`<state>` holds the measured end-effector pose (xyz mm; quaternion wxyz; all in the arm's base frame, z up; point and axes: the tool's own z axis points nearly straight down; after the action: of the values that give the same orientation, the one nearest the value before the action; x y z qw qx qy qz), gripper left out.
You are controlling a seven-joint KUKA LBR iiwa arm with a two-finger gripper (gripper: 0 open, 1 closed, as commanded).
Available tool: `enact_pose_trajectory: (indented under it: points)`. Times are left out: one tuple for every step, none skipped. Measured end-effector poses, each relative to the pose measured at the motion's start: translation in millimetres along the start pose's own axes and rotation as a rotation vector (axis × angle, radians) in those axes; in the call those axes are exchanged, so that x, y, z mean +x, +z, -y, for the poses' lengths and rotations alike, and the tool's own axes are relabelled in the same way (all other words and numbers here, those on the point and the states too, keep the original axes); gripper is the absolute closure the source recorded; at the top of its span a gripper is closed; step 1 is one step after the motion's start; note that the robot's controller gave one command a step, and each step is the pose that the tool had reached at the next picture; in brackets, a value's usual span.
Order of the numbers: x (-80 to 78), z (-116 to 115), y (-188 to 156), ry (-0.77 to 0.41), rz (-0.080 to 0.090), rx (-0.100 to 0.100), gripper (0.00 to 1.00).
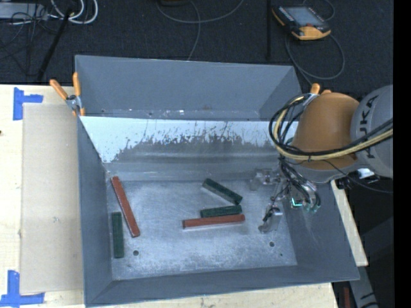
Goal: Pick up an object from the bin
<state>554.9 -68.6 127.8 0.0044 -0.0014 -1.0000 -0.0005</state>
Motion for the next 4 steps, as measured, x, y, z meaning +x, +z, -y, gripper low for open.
enact_pose_trajectory:
  points:
    - [-27.5,-41,61,-0.101,0.005,-0.001,0.00]
    - [-28.4,-40,58,-0.101,0.009,0.001,1.00]
    - [-62.2,-66,-100,-0.395,0.019,0.003,1.00]
    - [-60.6,-65,-96,-0.392,0.011,0.002,0.00]
